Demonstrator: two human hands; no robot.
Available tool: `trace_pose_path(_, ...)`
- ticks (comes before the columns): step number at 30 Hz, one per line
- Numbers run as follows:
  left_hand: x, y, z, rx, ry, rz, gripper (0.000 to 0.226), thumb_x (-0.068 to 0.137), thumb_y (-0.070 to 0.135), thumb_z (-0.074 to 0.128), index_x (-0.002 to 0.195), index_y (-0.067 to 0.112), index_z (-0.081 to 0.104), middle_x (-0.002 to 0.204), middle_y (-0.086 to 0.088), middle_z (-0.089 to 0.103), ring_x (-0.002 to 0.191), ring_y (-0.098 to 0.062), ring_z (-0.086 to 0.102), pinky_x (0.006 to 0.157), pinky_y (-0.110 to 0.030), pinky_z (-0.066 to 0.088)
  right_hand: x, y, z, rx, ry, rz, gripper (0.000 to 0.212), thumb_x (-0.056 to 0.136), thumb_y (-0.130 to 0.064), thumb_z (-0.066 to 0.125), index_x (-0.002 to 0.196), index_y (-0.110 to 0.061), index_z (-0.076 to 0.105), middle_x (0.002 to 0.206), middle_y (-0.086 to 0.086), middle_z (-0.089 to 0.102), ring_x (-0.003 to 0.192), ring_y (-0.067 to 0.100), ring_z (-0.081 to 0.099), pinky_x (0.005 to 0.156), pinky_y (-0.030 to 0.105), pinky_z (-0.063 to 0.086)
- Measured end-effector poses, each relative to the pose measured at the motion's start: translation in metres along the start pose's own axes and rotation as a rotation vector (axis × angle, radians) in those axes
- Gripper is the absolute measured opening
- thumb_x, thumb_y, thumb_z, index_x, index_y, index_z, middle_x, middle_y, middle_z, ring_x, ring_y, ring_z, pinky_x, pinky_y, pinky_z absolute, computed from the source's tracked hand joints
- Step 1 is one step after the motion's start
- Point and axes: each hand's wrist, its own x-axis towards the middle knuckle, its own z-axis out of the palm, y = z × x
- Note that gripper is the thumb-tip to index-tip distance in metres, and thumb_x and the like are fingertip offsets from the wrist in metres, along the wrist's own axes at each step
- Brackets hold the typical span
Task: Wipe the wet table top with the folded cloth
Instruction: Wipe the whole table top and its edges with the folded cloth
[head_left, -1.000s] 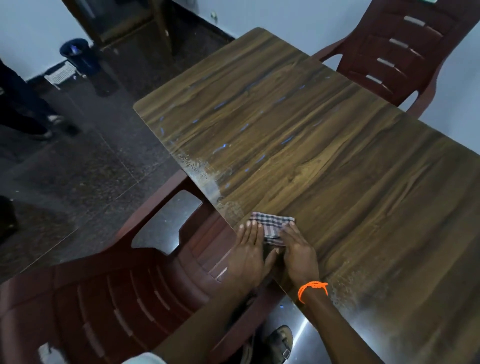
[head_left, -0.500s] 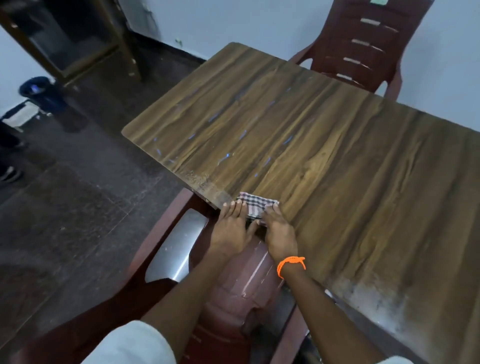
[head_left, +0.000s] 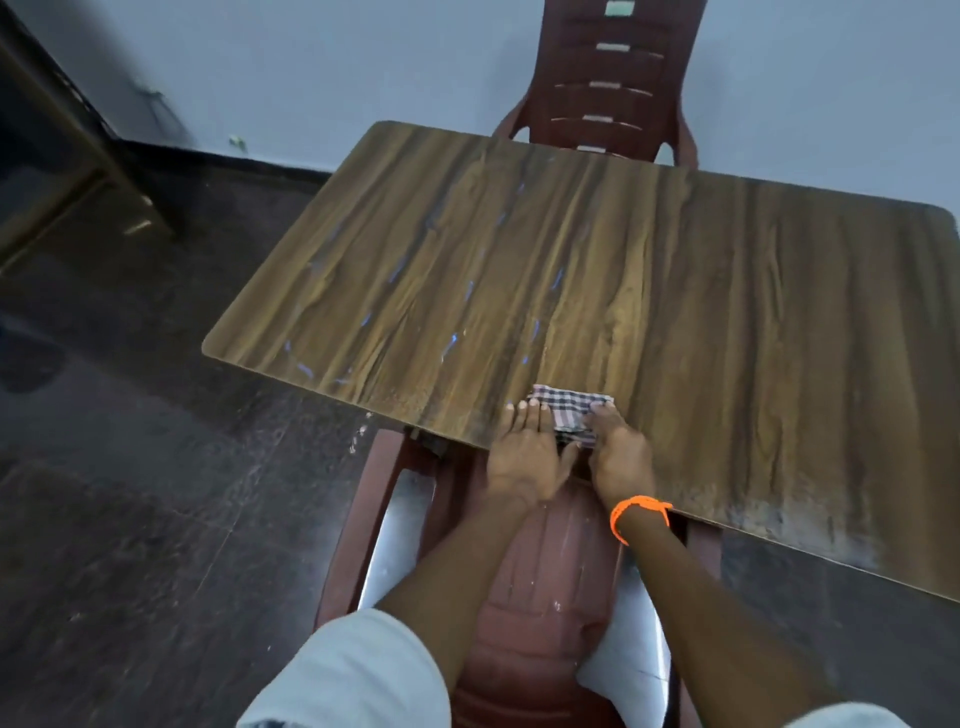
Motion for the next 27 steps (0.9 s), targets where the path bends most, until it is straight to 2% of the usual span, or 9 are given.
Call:
trace_pose_path(3,0.004,-0.033,-0.001,0.031,0.007,-0.016,0.079,0.105,0.057,0.028,0.16,0.001,0.019,0.167,-0.019,0.021,0.157,-0.028,0.016,0.128,-0.042,-0.001,0.014,-0.019,0.019,0.051,-0.011,-0.064,0.049,0.07,0.016,0.052,0.11,-0.007,0.068,0.125,0.012,0.064,0.121,0.03,0.056,0.097,0.039,0.048)
trace_pose_path(7,-0.02,-0.072,0.004,0.047,0.041,-0.036,0.079,0.105,0.059,0.031,0.159,0.002,0.023,0.166,-0.018,0.027,0.156,-0.027,0.018,0.128,-0.039,-0.001,-0.002,-0.046,0.039,0.087,-0.058,-0.171,0.032,0.076,0.008,0.051,0.101,-0.008,0.064,0.112,0.013,0.066,0.117,0.028,0.058,0.085,0.043,0.053)
trace_pose_path(9,-0.038,-0.078,0.008,0.018,0.054,-0.024,0.079,0.104,0.059,0.032,0.159,0.003,0.026,0.165,-0.018,0.029,0.156,-0.027,0.019,0.128,-0.04,0.0,-0.019,-0.048,0.043,0.052,-0.069,-0.215,0.035,0.074,0.01,0.052,0.102,-0.008,0.062,0.111,0.011,0.065,0.117,0.025,0.056,0.085,0.045,0.055)
trace_pose_path(12,-0.058,-0.072,0.013,0.001,0.057,0.031,0.082,0.102,0.063,0.029,0.158,0.003,0.028,0.164,-0.018,0.031,0.156,-0.027,0.019,0.129,-0.041,0.002,-0.036,-0.034,0.038,0.024,-0.055,-0.2,0.04,0.079,0.011,0.053,0.11,-0.01,0.066,0.122,0.009,0.065,0.126,0.022,0.052,0.102,0.025,0.039)
trace_pose_path(14,-0.057,-0.064,0.014,0.019,0.029,0.093,0.088,0.099,0.067,0.018,0.159,0.002,0.026,0.165,-0.019,0.029,0.157,-0.028,0.017,0.129,-0.043,0.001,-0.038,-0.026,0.032,-0.016,-0.024,-0.16,0.038,0.08,0.01,0.053,0.109,-0.009,0.068,0.123,0.009,0.065,0.125,0.022,0.053,0.105,0.011,0.028)
trace_pose_path(15,-0.052,-0.059,0.013,0.025,0.029,0.119,0.091,0.098,0.068,0.014,0.159,0.001,0.025,0.165,-0.02,0.028,0.157,-0.028,0.016,0.129,-0.043,0.0,-0.038,-0.022,0.028,-0.027,0.009,-0.134,0.038,0.079,0.011,0.053,0.108,-0.009,0.069,0.122,0.01,0.066,0.124,0.023,0.054,0.104,0.01,0.027)
trace_pose_path(20,0.001,-0.063,0.002,0.027,0.037,0.225,0.084,0.104,0.062,0.023,0.159,-0.002,0.02,0.165,-0.023,0.023,0.157,-0.031,0.014,0.128,-0.045,-0.003,-0.007,-0.034,0.032,-0.087,0.145,0.071,0.045,0.074,0.015,0.055,0.111,-0.005,0.07,0.125,0.014,0.064,0.119,0.029,0.058,0.101,0.033,0.043)
trace_pose_path(23,0.036,-0.091,-0.012,0.069,0.02,0.305,0.081,0.106,0.059,0.023,0.159,-0.001,0.02,0.166,-0.021,0.022,0.157,-0.03,0.013,0.128,-0.046,-0.003,0.018,-0.06,0.046,-0.098,0.186,0.228,0.049,0.073,0.009,0.06,0.117,-0.012,0.067,0.125,0.011,0.064,0.11,0.031,0.063,0.091,0.033,0.048)
trace_pose_path(27,0.046,-0.138,-0.025,0.114,-0.018,0.419,0.081,0.106,0.058,0.021,0.159,-0.002,0.018,0.167,-0.021,0.021,0.158,-0.029,0.011,0.128,-0.046,-0.002,0.021,-0.097,0.072,-0.032,0.205,0.236,0.04,0.076,0.011,0.058,0.109,-0.008,0.07,0.126,0.014,0.063,0.114,0.031,0.061,0.095,0.039,0.049)
